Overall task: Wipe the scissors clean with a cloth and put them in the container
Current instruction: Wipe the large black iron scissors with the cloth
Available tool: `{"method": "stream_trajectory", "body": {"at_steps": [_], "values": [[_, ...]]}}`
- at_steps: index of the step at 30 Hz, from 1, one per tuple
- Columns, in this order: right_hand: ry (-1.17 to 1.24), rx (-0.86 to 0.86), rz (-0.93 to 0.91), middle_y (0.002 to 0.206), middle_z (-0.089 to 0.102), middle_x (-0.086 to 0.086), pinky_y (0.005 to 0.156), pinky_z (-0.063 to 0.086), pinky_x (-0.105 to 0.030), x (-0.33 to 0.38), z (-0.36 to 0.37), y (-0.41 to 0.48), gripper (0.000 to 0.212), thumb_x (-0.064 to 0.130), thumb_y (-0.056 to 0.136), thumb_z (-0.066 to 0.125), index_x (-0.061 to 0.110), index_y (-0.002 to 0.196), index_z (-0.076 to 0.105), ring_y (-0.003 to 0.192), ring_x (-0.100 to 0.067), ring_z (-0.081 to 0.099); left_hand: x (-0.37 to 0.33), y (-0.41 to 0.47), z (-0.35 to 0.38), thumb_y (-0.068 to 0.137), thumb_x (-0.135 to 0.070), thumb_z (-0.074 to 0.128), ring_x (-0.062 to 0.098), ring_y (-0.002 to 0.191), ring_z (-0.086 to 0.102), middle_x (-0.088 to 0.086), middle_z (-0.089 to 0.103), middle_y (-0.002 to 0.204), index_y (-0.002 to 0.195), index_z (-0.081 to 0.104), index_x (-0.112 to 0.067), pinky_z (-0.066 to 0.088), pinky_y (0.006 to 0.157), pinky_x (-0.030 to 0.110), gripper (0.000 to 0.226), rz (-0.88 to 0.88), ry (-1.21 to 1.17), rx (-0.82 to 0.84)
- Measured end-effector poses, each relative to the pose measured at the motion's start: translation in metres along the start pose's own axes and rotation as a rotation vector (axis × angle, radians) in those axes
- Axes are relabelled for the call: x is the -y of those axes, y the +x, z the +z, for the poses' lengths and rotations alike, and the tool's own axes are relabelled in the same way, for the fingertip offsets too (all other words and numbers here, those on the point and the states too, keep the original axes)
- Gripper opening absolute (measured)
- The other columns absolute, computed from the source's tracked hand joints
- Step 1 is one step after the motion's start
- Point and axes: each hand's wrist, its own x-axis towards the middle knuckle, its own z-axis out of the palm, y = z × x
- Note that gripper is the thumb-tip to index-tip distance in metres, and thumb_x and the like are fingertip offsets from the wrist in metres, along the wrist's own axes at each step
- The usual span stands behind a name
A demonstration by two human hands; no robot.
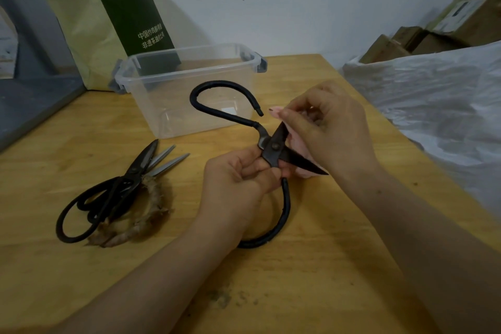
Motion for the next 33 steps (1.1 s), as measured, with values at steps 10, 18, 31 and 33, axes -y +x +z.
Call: {"method": "stream_trajectory", "body": {"at_steps": [10, 18, 31, 33], "values": [[0.173, 0.065, 0.129, 0.089, 0.061, 0.007, 0.071, 0.055, -0.031, 0.000, 0.000, -0.004, 0.015, 0.026, 0.078, 0.075, 0.030, 0.071, 0.062, 0.081, -0.013, 0.064, 0.000, 0.001, -0.001, 0.081, 0.013, 0.060, 0.012, 0.077, 0.072, 0.008, 0.075, 0.084, 0.101, 0.067, -0.007, 0.053, 0.063, 0.016, 0.030, -0.040, -0.029, -0.013], [0.763, 0.243, 0.631, 0.068, 0.070, -0.010, 0.048, 0.050, -0.021, 0.008, -0.013, -0.009, 0.027, 0.012, 0.069, 0.077, -0.004, 0.086, 0.065, 0.053, -0.014, 0.065, -0.001, 0.001, -0.002, 0.081, 0.013, 0.059, 0.013, 0.073, 0.072, 0.011, 0.074, 0.084, 0.103, 0.067, -0.003, 0.054, 0.061, 0.016, 0.028, -0.067, -0.062, -0.017], [0.578, 0.442, 0.652, 0.076, 0.072, -0.015, 0.056, 0.054, -0.023, 0.007, -0.012, -0.006, 0.025, 0.024, 0.081, 0.069, -0.001, 0.085, 0.071, 0.063, -0.018, 0.065, 0.000, 0.002, -0.002, 0.080, 0.013, 0.060, 0.011, 0.073, 0.071, 0.009, 0.074, 0.085, 0.101, 0.067, -0.003, 0.053, 0.061, 0.016, 0.027, -0.031, -0.050, 0.008], [0.351, 0.466, 0.554, 0.068, 0.072, -0.007, 0.059, 0.054, -0.025, 0.007, -0.019, 0.000, 0.026, 0.033, 0.079, 0.071, 0.007, 0.077, 0.073, 0.064, -0.017, 0.066, 0.000, 0.002, -0.002, 0.080, 0.013, 0.060, 0.012, 0.073, 0.072, 0.010, 0.074, 0.085, 0.103, 0.067, -0.003, 0.053, 0.060, 0.016, 0.028, -0.039, -0.061, 0.020]]}}
